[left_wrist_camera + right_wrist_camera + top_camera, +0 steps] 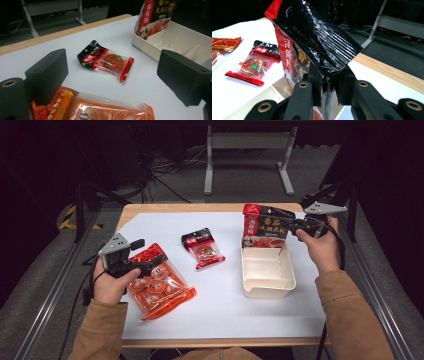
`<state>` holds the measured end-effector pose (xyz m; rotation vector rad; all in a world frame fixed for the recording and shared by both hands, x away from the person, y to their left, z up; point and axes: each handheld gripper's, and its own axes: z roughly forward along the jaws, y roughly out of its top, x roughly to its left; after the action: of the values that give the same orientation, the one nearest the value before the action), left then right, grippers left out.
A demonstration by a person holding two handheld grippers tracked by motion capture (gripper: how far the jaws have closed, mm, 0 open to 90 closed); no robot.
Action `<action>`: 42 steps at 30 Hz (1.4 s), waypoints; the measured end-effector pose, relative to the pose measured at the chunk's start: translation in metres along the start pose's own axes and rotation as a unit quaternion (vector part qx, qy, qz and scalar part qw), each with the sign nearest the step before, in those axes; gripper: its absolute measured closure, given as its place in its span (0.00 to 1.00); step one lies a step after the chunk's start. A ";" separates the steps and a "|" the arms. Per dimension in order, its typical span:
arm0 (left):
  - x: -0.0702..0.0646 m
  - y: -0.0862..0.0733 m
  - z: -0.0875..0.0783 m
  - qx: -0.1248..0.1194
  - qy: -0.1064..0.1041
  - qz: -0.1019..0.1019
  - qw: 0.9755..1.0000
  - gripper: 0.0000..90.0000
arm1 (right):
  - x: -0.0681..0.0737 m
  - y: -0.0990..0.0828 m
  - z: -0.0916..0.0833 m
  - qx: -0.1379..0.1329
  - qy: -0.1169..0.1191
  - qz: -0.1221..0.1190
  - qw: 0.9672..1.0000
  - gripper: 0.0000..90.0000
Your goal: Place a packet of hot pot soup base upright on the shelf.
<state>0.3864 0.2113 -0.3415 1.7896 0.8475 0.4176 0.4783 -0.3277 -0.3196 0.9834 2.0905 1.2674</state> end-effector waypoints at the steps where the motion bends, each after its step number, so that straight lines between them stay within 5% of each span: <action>1: 0.000 0.000 0.000 0.000 0.000 -0.001 1.000 0.12 | 0.000 0.000 0.000 0.000 0.000 0.002 1.000 0.84; 5: 0.001 -0.001 0.001 0.003 0.000 0.000 1.000 0.12 | -0.001 0.001 -0.001 0.003 0.007 0.011 1.000 0.81; 12: 0.005 0.000 -0.001 0.000 0.003 -0.005 1.000 0.12 | 0.000 0.005 -0.012 -0.020 -0.006 0.030 0.999 0.48; 15: 0.006 0.001 -0.002 -0.001 0.007 -0.004 1.000 0.12 | -0.001 0.005 -0.021 -0.030 -0.012 0.039 0.999 0.44; 28: 0.015 -0.001 -0.007 0.008 0.022 0.001 1.000 0.12 | 0.006 0.004 -0.062 -0.041 -0.023 0.035 0.998 0.38; 42: 0.022 -0.005 -0.012 0.011 0.027 -0.017 0.999 0.12 | 0.042 -0.009 -0.084 -0.036 0.000 0.021 0.999 0.38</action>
<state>0.3921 0.2354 -0.3441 1.7882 0.9229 0.4386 0.3888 -0.3421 -0.2929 1.0005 2.0191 1.3530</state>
